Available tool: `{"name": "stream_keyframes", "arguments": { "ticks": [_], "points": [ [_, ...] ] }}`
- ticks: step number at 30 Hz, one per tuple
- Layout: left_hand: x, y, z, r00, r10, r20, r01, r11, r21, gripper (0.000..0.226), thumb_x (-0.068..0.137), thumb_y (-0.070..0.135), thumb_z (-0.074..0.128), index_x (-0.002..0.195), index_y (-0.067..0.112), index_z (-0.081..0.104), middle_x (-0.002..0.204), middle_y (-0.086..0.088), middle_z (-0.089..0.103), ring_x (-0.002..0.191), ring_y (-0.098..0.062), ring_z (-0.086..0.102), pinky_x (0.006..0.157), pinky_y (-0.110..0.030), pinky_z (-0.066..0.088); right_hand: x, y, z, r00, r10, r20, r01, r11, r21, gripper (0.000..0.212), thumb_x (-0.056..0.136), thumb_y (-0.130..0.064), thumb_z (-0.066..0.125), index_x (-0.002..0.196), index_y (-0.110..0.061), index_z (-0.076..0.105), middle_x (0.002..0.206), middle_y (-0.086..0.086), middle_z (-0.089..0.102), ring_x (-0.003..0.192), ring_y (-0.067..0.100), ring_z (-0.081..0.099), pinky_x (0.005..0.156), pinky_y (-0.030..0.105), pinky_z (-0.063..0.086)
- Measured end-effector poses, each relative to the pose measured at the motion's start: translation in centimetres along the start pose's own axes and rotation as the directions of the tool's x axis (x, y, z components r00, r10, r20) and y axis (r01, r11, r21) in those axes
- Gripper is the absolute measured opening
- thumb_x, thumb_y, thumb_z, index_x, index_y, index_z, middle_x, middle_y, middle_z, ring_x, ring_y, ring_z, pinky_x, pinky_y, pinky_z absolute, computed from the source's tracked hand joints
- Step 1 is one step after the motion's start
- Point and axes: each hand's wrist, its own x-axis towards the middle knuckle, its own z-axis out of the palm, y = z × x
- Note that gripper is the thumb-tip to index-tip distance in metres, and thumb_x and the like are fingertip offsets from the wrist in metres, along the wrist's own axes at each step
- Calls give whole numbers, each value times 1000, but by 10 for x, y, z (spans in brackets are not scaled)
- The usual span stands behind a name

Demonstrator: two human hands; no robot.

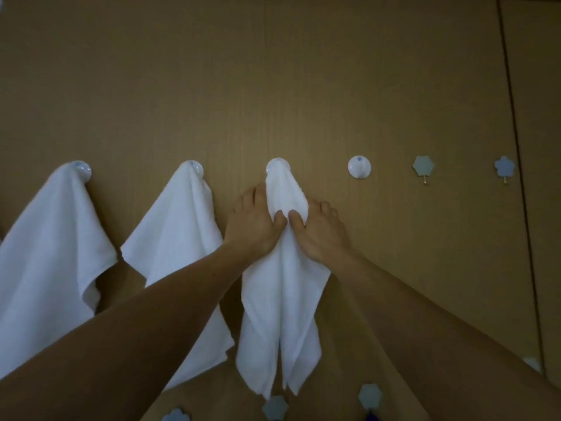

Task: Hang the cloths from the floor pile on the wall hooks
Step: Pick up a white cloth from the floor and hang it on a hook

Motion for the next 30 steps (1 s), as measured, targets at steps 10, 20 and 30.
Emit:
{"name": "stream_keyframes", "arguments": {
  "ticks": [10, 20, 30],
  "points": [
    [-107, 33, -26, 933, 189, 305, -244, 958, 153, 70, 94, 51, 31, 153, 18, 10, 162, -6, 0, 148, -26, -7, 116, -53, 1, -152, -11, -36, 982, 187, 26, -183, 978, -104, 61, 99, -45, 40, 146, -8, 31, 148, 14, 33, 134, 32, 32, 107, 42, 32],
    [-327, 140, -13, 715, 322, 621, -144, 936, -320, 67, 88, 43, 47, 147, 16, 28, 157, -8, 20, 145, -28, 12, 111, -55, 13, -402, 32, -99, 775, 616, 142, -534, 758, -375, 57, 100, -43, 41, 145, -9, 36, 146, 17, 36, 135, 35, 33, 109, 35, 26],
    [-641, 287, -38, 114, 494, 862, -6, 868, -496, 67, 89, 46, 49, 146, 17, 28, 153, -9, 26, 141, -27, 19, 110, -47, 24, -748, 54, -170, 288, 935, 208, -751, 356, -556, 61, 98, -49, 41, 144, -9, 37, 147, 19, 34, 133, 38, 33, 111, 45, 29]
  ]
}}
